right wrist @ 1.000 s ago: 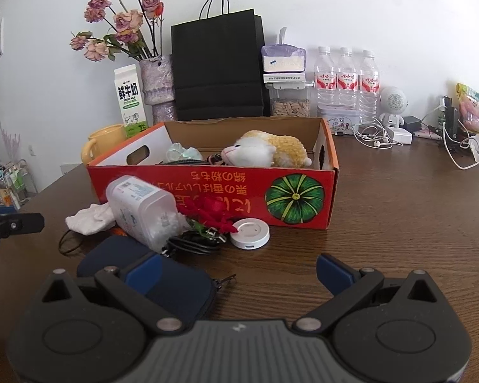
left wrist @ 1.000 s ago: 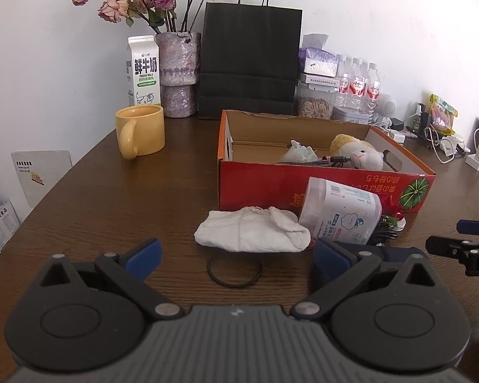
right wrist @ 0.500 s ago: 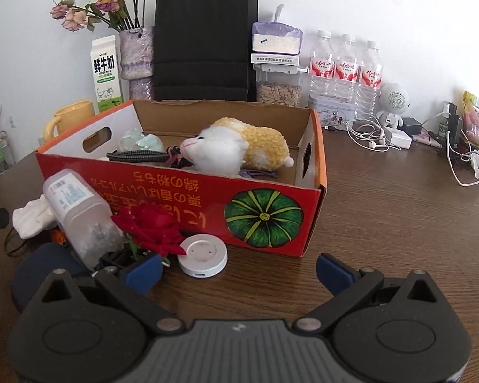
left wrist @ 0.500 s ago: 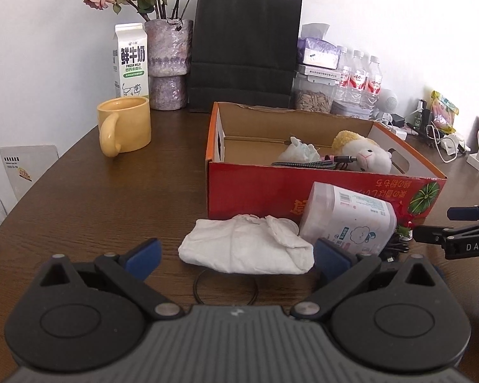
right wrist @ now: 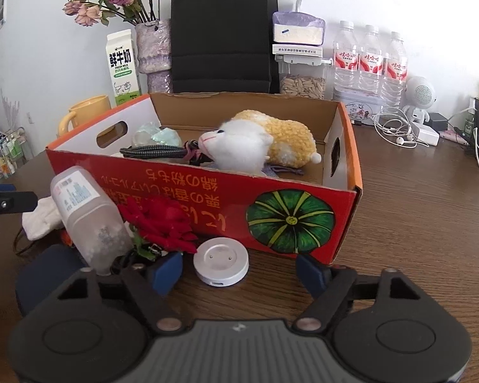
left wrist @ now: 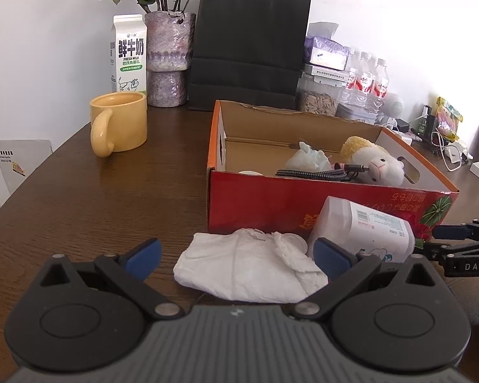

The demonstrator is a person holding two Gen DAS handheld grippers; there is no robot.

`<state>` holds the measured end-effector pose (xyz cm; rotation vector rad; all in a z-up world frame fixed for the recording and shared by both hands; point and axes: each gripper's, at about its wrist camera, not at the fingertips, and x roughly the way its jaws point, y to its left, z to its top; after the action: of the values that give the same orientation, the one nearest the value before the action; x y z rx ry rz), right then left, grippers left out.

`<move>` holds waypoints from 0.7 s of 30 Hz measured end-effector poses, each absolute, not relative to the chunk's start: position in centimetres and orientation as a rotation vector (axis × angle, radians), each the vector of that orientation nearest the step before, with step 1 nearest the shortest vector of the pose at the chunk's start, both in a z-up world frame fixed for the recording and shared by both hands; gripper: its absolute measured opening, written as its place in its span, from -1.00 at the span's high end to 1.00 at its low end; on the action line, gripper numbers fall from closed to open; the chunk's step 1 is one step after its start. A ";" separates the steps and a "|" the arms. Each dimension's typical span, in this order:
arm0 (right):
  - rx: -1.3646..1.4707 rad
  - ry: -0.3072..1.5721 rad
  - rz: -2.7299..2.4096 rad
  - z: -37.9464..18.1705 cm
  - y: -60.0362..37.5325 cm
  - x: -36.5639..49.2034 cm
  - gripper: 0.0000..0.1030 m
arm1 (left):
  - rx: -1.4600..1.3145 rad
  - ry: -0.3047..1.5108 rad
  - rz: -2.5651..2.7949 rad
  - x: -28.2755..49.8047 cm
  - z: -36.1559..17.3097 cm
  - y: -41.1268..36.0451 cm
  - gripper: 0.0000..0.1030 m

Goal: Organize objects
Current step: 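Grasp the white round container on the table with the right tool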

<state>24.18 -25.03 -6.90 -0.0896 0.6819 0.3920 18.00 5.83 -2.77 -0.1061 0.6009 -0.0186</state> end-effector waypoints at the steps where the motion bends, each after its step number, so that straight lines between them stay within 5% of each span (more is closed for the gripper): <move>1: -0.088 0.691 0.397 -7.0 -25.0 24.3 -0.25 | -0.109 0.602 -0.021 18.1 -2.8 5.8 -1.00; 6: -0.089 0.693 0.424 -7.1 -25.1 24.9 -0.17 | -0.120 0.601 -0.021 18.0 -2.9 6.0 -1.00; 10: -0.105 0.682 0.453 -7.1 -24.9 24.9 0.26 | -0.120 0.602 -0.019 18.0 -2.9 6.0 -1.00; 21: -0.085 0.604 0.390 -6.9 -25.7 23.5 0.26 | -0.126 0.626 -0.042 18.3 -3.3 5.8 -1.00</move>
<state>23.46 -25.71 -6.90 -0.0850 0.6038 0.3903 18.33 5.77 -3.30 -0.1256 0.6261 -0.0418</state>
